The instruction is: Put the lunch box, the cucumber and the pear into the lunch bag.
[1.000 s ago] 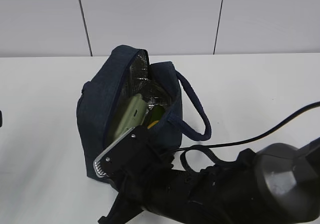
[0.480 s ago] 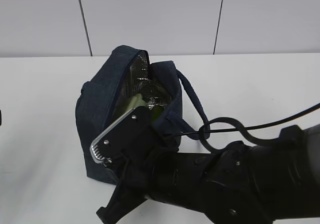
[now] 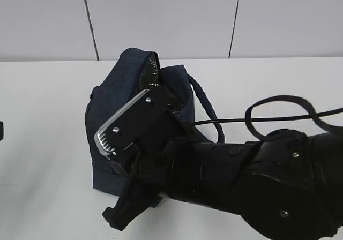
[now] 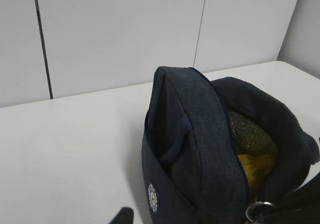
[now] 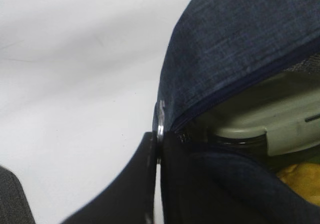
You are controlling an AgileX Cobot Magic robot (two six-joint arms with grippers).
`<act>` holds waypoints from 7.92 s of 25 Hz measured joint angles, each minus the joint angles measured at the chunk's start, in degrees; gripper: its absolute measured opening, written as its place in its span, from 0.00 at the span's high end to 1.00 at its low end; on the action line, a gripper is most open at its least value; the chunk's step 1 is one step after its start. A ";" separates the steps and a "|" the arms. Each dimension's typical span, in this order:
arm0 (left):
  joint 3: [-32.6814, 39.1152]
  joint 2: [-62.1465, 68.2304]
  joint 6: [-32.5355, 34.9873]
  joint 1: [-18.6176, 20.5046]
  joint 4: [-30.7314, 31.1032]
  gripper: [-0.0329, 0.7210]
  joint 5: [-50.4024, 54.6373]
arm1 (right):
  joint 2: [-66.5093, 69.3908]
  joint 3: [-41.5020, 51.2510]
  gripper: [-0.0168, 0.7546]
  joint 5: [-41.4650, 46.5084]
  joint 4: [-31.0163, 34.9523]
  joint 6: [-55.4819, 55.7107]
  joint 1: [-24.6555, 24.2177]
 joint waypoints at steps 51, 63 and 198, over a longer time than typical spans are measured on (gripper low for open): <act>-8.57 39.96 59.36 0.00 -30.29 0.59 7.61 | -2.31 -8.05 0.98 13.06 1.81 -1.55 0.00; -11.46 44.77 61.02 0.00 -32.74 0.80 9.51 | -2.31 -8.09 0.98 13.62 1.81 -1.55 0.00; -1.65 43.38 68.16 -12.69 -59.43 0.94 -5.76 | -2.14 -18.67 0.98 20.41 9.95 -2.76 -14.31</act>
